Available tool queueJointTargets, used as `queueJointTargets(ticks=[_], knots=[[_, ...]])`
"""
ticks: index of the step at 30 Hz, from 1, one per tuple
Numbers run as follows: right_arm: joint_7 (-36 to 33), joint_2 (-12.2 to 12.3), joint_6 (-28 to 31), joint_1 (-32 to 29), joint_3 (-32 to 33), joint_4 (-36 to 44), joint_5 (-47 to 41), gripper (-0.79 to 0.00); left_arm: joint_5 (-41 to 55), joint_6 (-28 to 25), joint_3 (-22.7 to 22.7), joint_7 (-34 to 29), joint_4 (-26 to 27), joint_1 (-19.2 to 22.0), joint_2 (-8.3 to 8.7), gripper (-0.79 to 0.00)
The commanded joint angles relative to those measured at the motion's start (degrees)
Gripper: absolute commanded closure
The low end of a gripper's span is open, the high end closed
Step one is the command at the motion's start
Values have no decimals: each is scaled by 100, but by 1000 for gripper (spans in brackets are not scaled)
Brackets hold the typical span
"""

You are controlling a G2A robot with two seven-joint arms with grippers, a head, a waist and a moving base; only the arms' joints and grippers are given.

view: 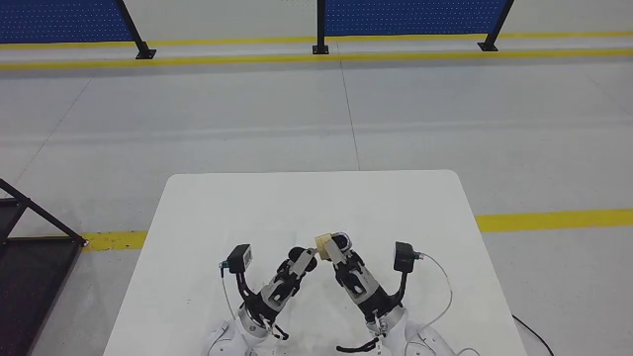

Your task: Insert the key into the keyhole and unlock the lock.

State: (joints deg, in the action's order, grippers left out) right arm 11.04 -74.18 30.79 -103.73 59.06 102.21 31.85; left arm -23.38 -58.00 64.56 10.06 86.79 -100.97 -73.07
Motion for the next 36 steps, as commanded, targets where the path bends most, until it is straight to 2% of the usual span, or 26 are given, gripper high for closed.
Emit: queueJointTargets(ticks=[1, 10, 18, 26, 32, 36], knots=[[-2, 3, -5, -1, 2, 3, 14, 0, -203, 0, 32, 138, -8, -8, -9, 0], [-19, 18, -21, -15, -5, 21, 30, 0, -1138, 119, 96, 868, 27, -59, -85, 0], [-54, 35, -41, -35, 1, 53, 62, 0, -2496, 507, 50, 2004, 16, -128, -184, 0], [-125, 53, -91, -38, -12, 61, 210, 0, -2589, 402, -40, 2193, -112, -68, -201, 0], [-118, 60, -129, -31, -26, 65, 229, 0, -2954, 608, -28, 2436, -68, -77, -208, 0], [-103, 65, -143, -31, -34, 64, 238, 0, -3520, 977, -28, 2904, -41, -62, -228, 0]])
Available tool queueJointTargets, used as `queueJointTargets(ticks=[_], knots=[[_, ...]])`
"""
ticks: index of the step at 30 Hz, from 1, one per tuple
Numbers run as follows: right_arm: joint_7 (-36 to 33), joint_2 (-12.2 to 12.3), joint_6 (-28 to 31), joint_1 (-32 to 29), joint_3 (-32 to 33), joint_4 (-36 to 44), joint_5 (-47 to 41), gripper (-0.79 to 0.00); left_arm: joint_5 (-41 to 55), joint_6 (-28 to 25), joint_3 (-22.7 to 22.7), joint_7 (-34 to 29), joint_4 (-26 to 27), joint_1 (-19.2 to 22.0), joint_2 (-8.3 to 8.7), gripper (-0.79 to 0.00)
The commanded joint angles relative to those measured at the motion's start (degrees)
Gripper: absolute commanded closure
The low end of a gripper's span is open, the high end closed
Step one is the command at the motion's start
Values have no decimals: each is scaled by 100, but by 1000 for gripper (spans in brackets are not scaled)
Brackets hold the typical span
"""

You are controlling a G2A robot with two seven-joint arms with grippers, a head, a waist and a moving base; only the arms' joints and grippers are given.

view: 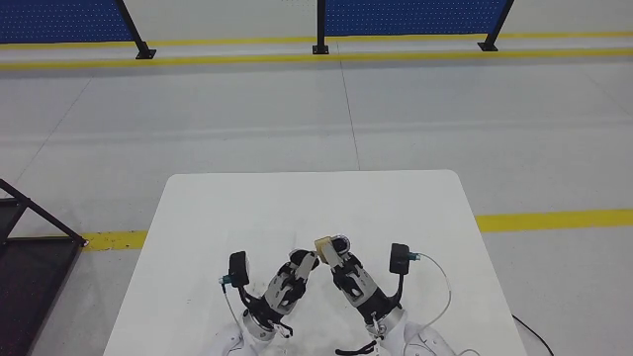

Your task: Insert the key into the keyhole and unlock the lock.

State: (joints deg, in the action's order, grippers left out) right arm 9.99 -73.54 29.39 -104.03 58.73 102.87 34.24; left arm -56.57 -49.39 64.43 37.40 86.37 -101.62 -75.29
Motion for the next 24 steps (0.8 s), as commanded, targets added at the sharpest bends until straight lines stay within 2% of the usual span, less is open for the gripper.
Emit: queueJointTargets(ticks=[1, 7, 14, 24], knots=[[1, 2, -11, -1, -3, 0, -4, 0, -378, 210, -30, 324, -4, 9, -13, 0], [35, 9, -18, 2, -11, 2, 6, 0, -1540, 925, -196, 1295, -183, 61, -40, 0], [62, 16, -25, 2, -9, 14, -47, 0, -2345, 1700, -374, 2236, -460, 205, -57, 0], [58, 28, -40, 8, -17, 26, -61, 0, -2931, 2702, -592, 2906, -824, 435, -86, 0]])
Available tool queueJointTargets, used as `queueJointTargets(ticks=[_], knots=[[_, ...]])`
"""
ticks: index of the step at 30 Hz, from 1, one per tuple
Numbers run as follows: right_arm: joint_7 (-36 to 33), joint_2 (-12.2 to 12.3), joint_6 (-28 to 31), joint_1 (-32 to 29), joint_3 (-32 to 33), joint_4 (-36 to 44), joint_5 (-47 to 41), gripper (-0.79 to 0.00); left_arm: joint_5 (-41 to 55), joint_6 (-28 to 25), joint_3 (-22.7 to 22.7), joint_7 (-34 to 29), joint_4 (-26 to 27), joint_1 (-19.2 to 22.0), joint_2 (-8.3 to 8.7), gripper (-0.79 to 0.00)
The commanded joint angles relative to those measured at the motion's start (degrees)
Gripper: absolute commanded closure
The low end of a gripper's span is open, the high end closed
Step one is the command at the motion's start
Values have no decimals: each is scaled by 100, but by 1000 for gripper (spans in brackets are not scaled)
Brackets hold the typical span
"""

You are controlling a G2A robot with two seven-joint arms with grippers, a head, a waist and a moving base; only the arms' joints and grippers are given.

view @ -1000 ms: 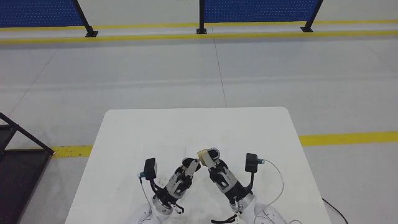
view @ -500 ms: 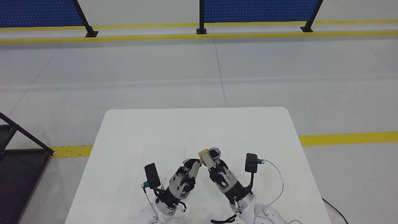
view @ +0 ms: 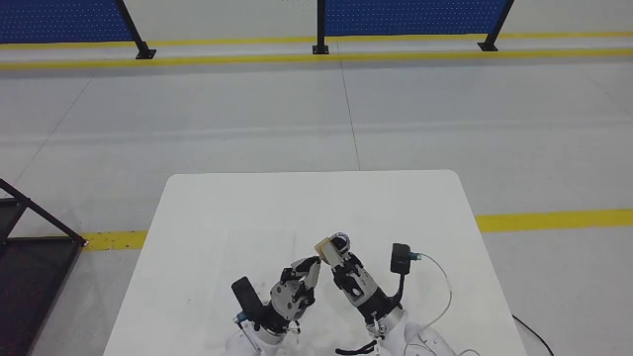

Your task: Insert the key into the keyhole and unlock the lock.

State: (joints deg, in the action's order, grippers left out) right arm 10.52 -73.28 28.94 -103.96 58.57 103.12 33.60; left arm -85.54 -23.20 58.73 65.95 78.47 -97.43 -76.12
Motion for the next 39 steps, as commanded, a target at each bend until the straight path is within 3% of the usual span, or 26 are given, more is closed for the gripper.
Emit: queueJointTargets(ticks=[1, 10, 14, 20, 25, 28, 35, 39], knots=[[7, 2, 8, 1, -1, 1, 4, 0, -33, 99, -46, 85, -60, 33, -5, 0], [11, 15, 15, -7, -5, 18, 16, 0, 206, -68, -173, 120, -127, 80, 2, 0], [25, 26, 52, -28, 14, 34, 26, 0, 612, -693, -198, -115, -67, 24, 32, -194], [28, 43, 110, -51, 43, 46, 41, 0, 1408, -1890, 8, -797, 189, -157, 153, -212], [32, 53, 141, -66, 40, 59, 75, 0, 2361, -2952, 229, -1687, 367, -293, 273, -157], [43, 55, 127, -68, 30, 55, 103, 0, 3144, -3480, 313, -2435, 432, -319, 345, -163], [53, 61, 114, -55, 17, 47, 98, 0, 5090, -3480, 167, -4429, 790, -301, 600, -188], [51, 65, 101, -47, 12, 40, 88, 0, 5810, -3480, 240, -5140, 925, -291, 727, -182]])
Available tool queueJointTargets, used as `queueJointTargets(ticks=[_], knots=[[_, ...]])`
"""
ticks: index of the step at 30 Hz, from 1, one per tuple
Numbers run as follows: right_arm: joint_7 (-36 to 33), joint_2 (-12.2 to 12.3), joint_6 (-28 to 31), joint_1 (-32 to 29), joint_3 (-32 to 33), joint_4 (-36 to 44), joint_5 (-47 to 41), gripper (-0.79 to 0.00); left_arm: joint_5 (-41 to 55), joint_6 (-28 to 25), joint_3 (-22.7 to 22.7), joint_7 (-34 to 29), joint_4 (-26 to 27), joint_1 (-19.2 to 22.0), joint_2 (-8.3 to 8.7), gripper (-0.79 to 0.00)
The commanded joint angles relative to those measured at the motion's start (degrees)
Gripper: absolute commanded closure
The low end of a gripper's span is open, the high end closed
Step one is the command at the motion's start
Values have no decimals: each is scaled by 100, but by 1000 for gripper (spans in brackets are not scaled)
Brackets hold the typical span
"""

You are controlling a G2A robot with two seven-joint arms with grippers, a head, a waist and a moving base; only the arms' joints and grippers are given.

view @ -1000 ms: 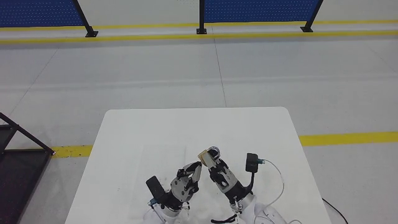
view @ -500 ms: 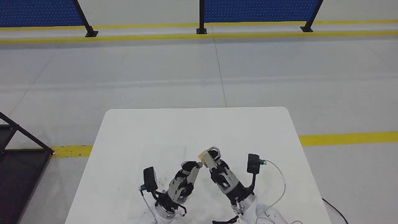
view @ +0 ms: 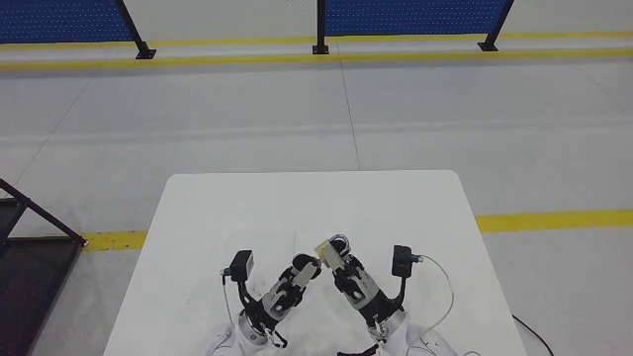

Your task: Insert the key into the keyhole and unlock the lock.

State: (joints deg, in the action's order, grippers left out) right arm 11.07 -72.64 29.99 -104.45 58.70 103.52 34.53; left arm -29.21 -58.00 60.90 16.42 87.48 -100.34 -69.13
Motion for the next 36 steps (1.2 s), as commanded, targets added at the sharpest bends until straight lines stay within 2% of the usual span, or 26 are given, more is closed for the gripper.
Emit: queueJointTargets(ticks=[1, 6, 14, 21, 22, 23, 25, 31, 32, 33, 36], knots=[[-1, 1, -6, 5, -1, -1, -10, 0, 286, -1, 38, -304, 47, 0, 48, -182], [27, 6, 8, 8, -2, -8, -19, 0, 591, -1, 76, -709, 104, 0, 109, -105], [31, 13, -16, 12, -15, -9, -3, 0, 814, -1, 62, -952, 177, -7, 136, -179], [36, 17, -28, 16, -44, -11, 27, 0, 870, -1, 42, -1072, 162, -1, 143, -148], [34, 17, -30, 19, -52, -14, 35, 0, 868, -1, 41, -1087, 159, 4, 143, -117], [35, 17, -37, 22, -58, -18, 38, 0, 868, -1, 42, -1090, 154, 5, 142, -43], [30, 17, -50, 26, -70, -17, 45, 0, 866, 1, 45, -1089, 150, 6, 141, 0], [48, 25, -60, 15, -66, -7, 60, -6, 726, 84, 96, -990, 182, -20, 128, 0], [48, 28, -54, 8, -57, -4, 59, -166, 713, 84, 98, -965, 184, -29, 125, 0], [47, 32, -54, -1, -44, -2, 61, -249, 696, 94, 109, -936, 186, -34, 123, 0], [39, 48, -24, -47, 0, 34, 62, -259, 643, 113, 142, -847, 193, -54, 115, 0]])
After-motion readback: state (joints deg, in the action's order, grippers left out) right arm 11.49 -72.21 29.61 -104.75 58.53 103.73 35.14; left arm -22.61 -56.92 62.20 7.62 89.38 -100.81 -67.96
